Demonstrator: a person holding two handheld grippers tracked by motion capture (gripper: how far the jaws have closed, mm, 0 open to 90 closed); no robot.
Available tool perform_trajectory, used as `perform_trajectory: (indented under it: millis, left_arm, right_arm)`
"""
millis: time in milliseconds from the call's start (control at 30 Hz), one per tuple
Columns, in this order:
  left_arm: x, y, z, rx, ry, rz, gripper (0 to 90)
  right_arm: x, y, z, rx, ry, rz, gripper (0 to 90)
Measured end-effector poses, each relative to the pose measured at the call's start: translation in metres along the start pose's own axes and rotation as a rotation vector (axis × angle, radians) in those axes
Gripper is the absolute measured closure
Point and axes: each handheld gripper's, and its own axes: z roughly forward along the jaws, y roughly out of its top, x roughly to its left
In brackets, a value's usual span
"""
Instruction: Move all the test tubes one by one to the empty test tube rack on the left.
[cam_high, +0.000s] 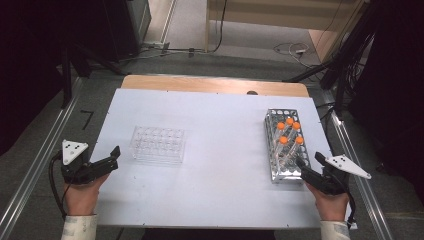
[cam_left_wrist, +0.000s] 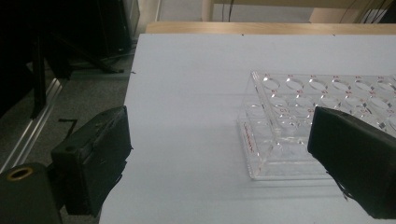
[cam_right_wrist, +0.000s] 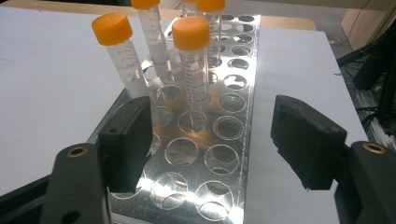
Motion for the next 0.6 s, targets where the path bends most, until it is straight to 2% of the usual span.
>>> perform_trajectory:
  millis: [333,600]
  left_arm:
    - [-0.001,0.000,0.001,0.003,-0.001,0.002,6.5]
    - [-0.001,-0.001,0.002,0.007,0.000,0.003,6.5]
  right_arm:
    - [0.000,0.005,0.010,0.007,-0.011,-0.005,34.3]
    - [0.003,0.010,0.016,-0.001,0.002,-0.021,40.2]
